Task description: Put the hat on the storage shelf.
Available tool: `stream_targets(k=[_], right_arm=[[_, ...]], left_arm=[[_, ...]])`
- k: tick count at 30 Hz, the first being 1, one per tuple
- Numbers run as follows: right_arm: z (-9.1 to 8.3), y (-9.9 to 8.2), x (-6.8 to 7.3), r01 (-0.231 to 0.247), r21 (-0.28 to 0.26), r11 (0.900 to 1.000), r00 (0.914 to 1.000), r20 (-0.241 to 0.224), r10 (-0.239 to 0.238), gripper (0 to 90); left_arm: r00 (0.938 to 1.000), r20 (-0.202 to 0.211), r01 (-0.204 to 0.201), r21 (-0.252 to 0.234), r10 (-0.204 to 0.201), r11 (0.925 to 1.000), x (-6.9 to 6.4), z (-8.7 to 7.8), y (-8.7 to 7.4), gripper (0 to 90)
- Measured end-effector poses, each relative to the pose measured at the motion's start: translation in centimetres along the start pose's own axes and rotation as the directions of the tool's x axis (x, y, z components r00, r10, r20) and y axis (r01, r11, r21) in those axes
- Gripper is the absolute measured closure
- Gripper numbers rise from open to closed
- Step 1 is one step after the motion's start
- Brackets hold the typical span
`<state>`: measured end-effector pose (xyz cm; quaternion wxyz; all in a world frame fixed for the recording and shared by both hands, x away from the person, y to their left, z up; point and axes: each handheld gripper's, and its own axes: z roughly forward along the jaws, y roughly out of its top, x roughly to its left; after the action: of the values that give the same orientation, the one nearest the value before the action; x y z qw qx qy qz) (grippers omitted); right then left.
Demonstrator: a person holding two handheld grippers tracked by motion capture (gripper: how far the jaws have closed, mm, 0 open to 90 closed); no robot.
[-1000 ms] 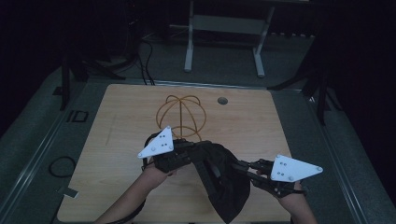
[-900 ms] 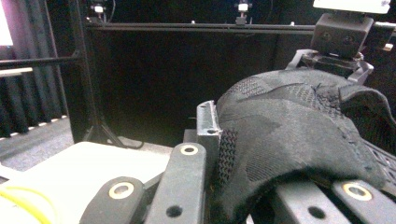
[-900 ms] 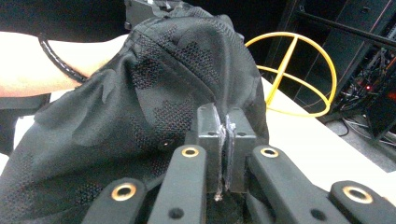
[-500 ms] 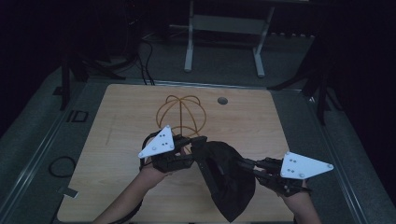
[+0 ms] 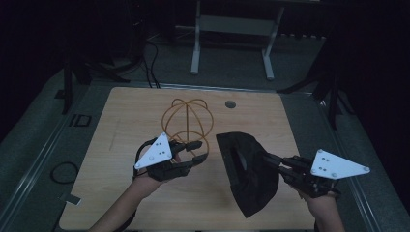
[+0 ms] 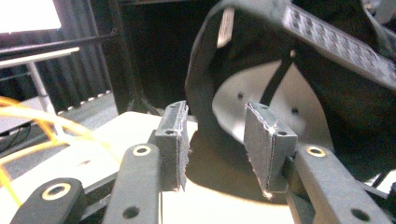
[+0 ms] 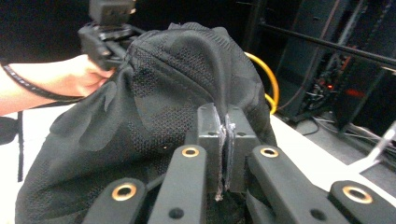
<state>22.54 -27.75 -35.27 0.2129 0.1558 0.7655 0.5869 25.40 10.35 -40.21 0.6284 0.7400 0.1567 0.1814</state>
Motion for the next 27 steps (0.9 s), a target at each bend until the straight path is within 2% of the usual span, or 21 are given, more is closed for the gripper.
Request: stream_targets(k=[7,10,13,14,16,19,20,23,24,25,27], right_arm=[[-0.7,0.7,-1.2,-0.012,-0.013,0.9998,0.9981,0.060,0.012,87.3],[-0.7,0.9,-1.5,-0.016,-0.019,0.9997,0.9970,0.075,0.017,87.3],[-0.4,1.3,-2.1,-0.020,-0.022,0.9996,0.9953,0.094,0.022,87.3],[-0.4,1.3,-2.1,-0.020,-0.022,0.9996,0.9953,0.094,0.022,87.3],[0.1,1.6,-2.7,-0.022,-0.022,0.9995,0.9938,0.108,0.025,87.3],[0.7,2.1,-3.3,-0.025,-0.020,0.9995,0.9920,0.123,0.028,87.3],[0.9,2.3,-3.6,-0.025,-0.021,0.9995,0.9913,0.129,0.028,87.3],[1.7,3.0,-4.3,-0.027,-0.026,0.9993,0.9896,0.140,0.031,87.3],[1.7,3.0,-4.3,-0.027,-0.026,0.9993,0.9896,0.140,0.031,87.3],[2.2,3.5,-4.7,-0.025,-0.024,0.9994,0.9885,0.149,0.028,87.3],[2.8,4.0,-5.1,-0.027,-0.019,0.9995,0.9875,0.155,0.029,87.3]], left_arm=[[0.9978,-0.066,0.004,0.043,-0.001,0.9991,0.8,-2.5,-1.8,58.4],[0.9967,-0.081,0.006,0.057,-0.001,0.9984,1.0,-3.1,-2.4,58.4],[0.9930,-0.115,0.033,0.071,-0.025,0.9969,1.5,-4.5,-3.7,58.3],[0.9930,-0.115,0.033,0.071,-0.025,0.9969,1.5,-4.5,-3.7,58.3],[0.9885,-0.145,0.055,0.084,-0.043,0.9950,1.9,-5.5,-4.7,56.4],[0.9852,-0.163,0.068,0.082,-0.054,0.9944,2.0,-6.2,-5.4,55.0],[0.9816,-0.184,0.070,0.092,-0.052,0.9933,2.1,-6.8,-6.1,55.0],[0.9755,-0.207,0.094,0.087,-0.074,0.9918,2.3,-7.7,-7.1,54.8],[0.9755,-0.207,0.094,0.087,-0.074,0.9918,2.3,-7.7,-7.1,53.7],[0.9708,-0.225,0.106,0.091,-0.083,0.9902,2.3,-8.2,-7.9,53.2],[0.9663,-0.237,0.126,0.091,-0.101,0.9879,2.3,-8.8,-8.7,53.1]])
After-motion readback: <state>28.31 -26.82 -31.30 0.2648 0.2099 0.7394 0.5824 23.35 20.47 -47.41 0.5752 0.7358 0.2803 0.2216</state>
